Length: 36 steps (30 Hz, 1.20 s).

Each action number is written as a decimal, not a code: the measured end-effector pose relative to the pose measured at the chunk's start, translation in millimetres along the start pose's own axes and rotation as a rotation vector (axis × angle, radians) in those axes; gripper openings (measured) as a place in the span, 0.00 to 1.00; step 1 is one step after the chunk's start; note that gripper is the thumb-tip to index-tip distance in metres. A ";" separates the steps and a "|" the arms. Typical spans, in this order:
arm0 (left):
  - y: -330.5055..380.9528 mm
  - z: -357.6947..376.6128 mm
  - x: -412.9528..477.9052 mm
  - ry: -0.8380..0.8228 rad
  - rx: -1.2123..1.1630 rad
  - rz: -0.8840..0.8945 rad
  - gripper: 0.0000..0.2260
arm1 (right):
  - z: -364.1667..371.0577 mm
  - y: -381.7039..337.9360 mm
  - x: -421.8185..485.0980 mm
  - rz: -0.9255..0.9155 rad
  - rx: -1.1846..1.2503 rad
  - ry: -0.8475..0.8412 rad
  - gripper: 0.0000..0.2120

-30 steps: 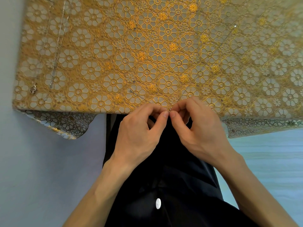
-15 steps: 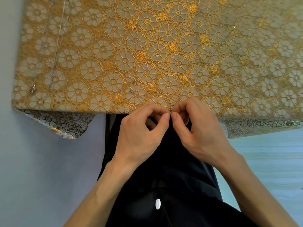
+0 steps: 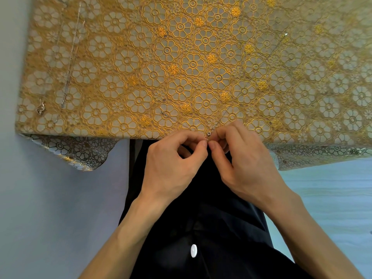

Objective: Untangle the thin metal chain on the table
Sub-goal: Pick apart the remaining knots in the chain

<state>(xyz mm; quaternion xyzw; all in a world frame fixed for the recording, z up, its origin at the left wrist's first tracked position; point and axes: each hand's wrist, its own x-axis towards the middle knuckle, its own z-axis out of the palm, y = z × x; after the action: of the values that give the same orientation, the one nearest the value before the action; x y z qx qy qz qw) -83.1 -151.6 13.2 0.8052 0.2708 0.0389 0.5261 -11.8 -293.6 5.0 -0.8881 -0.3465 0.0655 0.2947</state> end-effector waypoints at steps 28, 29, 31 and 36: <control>-6.0 6.0 -4.4 0.018 0.153 0.137 0.06 | -4.7 -1.6 0.3 0.188 0.293 0.022 0.02; -6.3 5.9 -4.0 0.018 0.156 0.143 0.05 | -4.9 -0.6 0.2 0.179 0.291 0.014 0.02; -6.5 5.6 -2.8 0.022 0.162 0.155 0.05 | -4.5 0.3 -0.2 0.168 0.290 0.011 0.02; -4.8 6.0 -0.2 0.031 0.179 0.165 0.05 | -2.0 0.3 -1.1 0.174 0.263 0.034 0.02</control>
<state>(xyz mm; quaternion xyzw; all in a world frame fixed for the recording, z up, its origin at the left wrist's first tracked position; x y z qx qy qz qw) -83.1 -155.2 6.4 0.8678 0.2140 0.0705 0.4429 -11.8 -295.4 6.4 -0.8695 -0.2516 0.1209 0.4075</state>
